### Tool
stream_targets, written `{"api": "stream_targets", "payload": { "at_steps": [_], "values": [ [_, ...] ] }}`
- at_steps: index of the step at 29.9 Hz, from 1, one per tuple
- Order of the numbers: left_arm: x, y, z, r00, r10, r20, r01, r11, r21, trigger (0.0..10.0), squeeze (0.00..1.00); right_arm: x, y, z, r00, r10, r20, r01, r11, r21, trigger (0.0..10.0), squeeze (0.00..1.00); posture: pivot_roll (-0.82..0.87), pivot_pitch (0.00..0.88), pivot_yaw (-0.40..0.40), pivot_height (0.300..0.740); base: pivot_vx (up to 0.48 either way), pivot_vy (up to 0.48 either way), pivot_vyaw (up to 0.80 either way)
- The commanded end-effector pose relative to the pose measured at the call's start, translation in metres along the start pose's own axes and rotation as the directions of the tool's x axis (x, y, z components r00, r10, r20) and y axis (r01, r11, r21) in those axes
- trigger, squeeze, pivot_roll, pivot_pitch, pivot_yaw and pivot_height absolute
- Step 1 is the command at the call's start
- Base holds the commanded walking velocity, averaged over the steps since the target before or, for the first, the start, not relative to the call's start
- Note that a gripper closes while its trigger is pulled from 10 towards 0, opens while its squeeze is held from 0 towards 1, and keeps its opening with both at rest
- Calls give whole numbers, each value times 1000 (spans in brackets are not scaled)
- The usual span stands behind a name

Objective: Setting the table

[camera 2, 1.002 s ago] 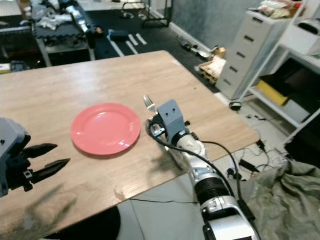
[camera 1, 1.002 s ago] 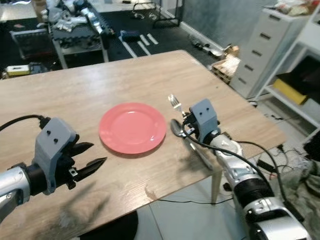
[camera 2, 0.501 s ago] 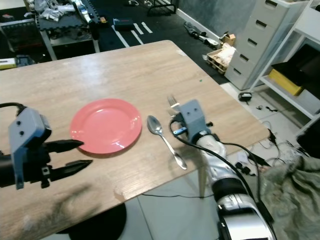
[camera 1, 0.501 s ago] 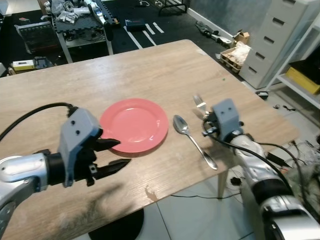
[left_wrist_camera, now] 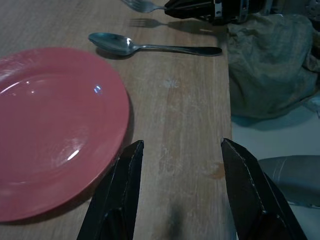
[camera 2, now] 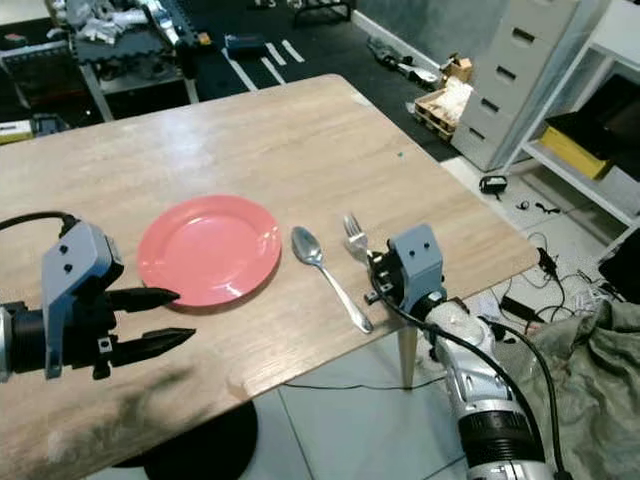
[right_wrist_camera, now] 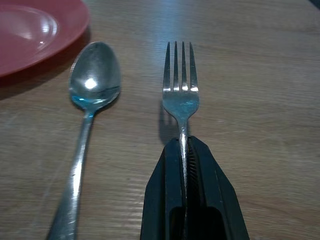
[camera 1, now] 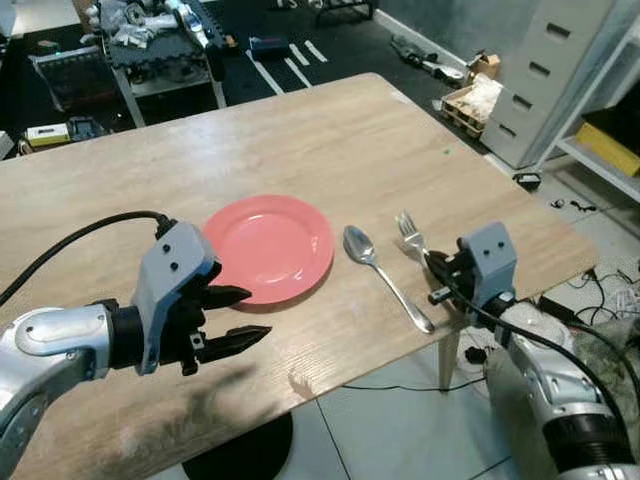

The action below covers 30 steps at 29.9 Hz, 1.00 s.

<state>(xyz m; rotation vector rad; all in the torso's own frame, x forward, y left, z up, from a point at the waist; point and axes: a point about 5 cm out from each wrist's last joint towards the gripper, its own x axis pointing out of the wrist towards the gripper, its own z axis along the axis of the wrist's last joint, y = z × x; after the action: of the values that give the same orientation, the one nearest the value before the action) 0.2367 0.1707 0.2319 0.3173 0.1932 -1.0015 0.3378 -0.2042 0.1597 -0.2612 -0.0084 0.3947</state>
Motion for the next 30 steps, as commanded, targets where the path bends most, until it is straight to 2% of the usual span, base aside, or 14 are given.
{"api": "stream_targets", "payload": {
  "at_steps": [1,11,17,30],
  "values": [
    [1,-1,-2,1000,-11,-10,11,1000,1,10000,0,0,7,-1,1000,27,-6,-27,1000,14,10000,0,143,109,133,740,0,0,0],
    [3,-3,-4,1000,-5,-10,5,1000,4,10000,0,11,29,9,998,55,10,-56,994,98,10000,0,154,107,119,740,0,0,0],
    [2,-4,-5,1000,6,-7,-6,1000,2,10000,0,11,30,0,998,57,-24,-54,995,80,10000,0,161,111,112,740,0,0,0],
    [2,-5,-4,1000,12,2,-12,1000,-4,10000,0,15,28,2,999,44,-16,-43,998,54,10000,0,168,114,114,740,0,0,0]
  ]
}}
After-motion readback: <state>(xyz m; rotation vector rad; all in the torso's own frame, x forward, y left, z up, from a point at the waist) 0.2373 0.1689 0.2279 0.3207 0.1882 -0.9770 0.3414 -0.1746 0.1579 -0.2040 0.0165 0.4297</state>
